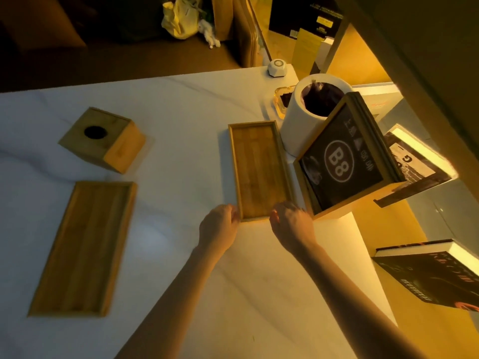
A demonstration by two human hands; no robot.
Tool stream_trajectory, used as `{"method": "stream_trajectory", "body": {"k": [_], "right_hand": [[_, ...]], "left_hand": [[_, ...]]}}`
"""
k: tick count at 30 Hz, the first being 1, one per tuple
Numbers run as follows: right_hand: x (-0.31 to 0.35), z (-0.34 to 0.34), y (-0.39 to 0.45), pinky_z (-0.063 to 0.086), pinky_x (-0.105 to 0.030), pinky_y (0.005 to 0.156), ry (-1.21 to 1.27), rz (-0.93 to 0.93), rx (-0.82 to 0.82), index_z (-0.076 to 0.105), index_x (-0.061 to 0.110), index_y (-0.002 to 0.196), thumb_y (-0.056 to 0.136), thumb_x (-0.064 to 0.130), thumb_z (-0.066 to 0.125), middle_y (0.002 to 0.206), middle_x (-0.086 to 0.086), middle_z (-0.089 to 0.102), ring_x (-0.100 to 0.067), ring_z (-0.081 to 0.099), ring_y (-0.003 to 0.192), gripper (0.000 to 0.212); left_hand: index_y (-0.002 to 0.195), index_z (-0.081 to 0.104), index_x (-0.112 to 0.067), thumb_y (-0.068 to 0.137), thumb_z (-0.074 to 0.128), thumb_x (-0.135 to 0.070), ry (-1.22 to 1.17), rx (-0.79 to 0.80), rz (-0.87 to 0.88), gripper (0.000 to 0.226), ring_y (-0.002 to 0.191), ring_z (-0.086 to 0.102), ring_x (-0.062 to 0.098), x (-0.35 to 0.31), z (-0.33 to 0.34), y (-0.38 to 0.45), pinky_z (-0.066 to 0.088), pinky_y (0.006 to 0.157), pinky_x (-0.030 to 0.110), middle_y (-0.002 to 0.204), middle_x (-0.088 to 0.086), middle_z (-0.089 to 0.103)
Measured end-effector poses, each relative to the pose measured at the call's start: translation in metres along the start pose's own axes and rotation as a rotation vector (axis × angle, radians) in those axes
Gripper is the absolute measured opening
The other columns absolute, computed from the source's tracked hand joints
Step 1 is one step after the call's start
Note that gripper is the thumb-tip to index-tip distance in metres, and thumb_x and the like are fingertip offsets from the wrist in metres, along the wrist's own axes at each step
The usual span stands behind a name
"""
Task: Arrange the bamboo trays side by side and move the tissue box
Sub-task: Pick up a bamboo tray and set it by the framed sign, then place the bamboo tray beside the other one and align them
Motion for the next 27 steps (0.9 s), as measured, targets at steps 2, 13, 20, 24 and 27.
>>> {"method": "stream_trajectory", "body": {"k": [2, 13, 20, 24, 27], "right_hand": [[0.012, -0.003, 0.006, 0.052, -0.038, 0.063, 0.046, -0.019, 0.038, 0.063, 0.006, 0.092, 0.094, 0.021, 0.042, 0.086, -0.013, 0.067, -0.028, 0.063, 0.075, 0.025], [0.159, 0.005, 0.012, 0.044, -0.023, 0.063, 0.087, -0.241, 0.047, 0.058, 0.013, 0.108, 0.097, 0.025, 0.037, 0.093, -0.005, 0.07, -0.019, 0.064, 0.078, 0.026], [0.251, 0.051, -0.006, 0.051, -0.038, 0.076, 0.102, -0.234, 0.043, 0.058, 0.007, 0.101, 0.095, 0.017, 0.037, 0.099, -0.01, 0.065, -0.025, 0.058, 0.091, 0.023], [0.283, 0.091, -0.018, 0.043, -0.038, 0.094, 0.017, -0.182, 0.153, 0.054, 0.004, 0.114, 0.097, 0.019, 0.035, 0.12, -0.013, 0.055, -0.028, 0.046, 0.113, 0.03], [0.291, 0.117, -0.028, 0.035, -0.038, 0.103, 0.011, -0.047, 0.217, 0.042, 0.004, 0.127, 0.097, 0.028, 0.034, 0.133, -0.012, 0.046, -0.028, 0.037, 0.125, 0.039]], "left_hand": [[0.096, 0.062, -0.005, 0.091, 0.046, -0.026, -0.018, -0.011, -0.025, 0.027, 0.086, 0.063, 0.029, 0.006, -0.013, -0.004, 0.045, 0.066, 0.03, 0.094, 0.016, 0.069], [0.08, 0.061, -0.005, 0.086, 0.042, -0.033, -0.215, -0.206, -0.133, 0.034, 0.07, 0.064, 0.037, 0.114, -0.109, -0.04, 0.054, 0.068, 0.047, 0.073, 0.021, 0.069], [0.077, 0.06, -0.003, 0.091, 0.045, -0.017, -0.111, -0.417, -0.233, 0.026, 0.061, 0.055, 0.029, 0.199, -0.162, -0.079, 0.028, 0.048, 0.024, 0.06, 0.007, 0.051], [0.101, 0.057, 0.0, 0.092, 0.043, -0.016, -0.082, -0.416, -0.329, 0.023, 0.087, 0.06, 0.032, 0.257, -0.162, -0.088, 0.044, 0.068, 0.03, 0.092, 0.019, 0.061], [0.121, 0.046, 0.0, 0.091, 0.044, -0.018, -0.015, -0.363, -0.353, 0.035, 0.111, 0.052, 0.036, 0.286, -0.152, -0.095, 0.046, 0.092, 0.04, 0.12, 0.023, 0.054]]}}
Point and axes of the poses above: each hand's wrist, its own y-axis towards the middle knuckle, its own z-axis out of the palm, x = y × z, the point moved 4 cm from there along y, towards the middle knuckle
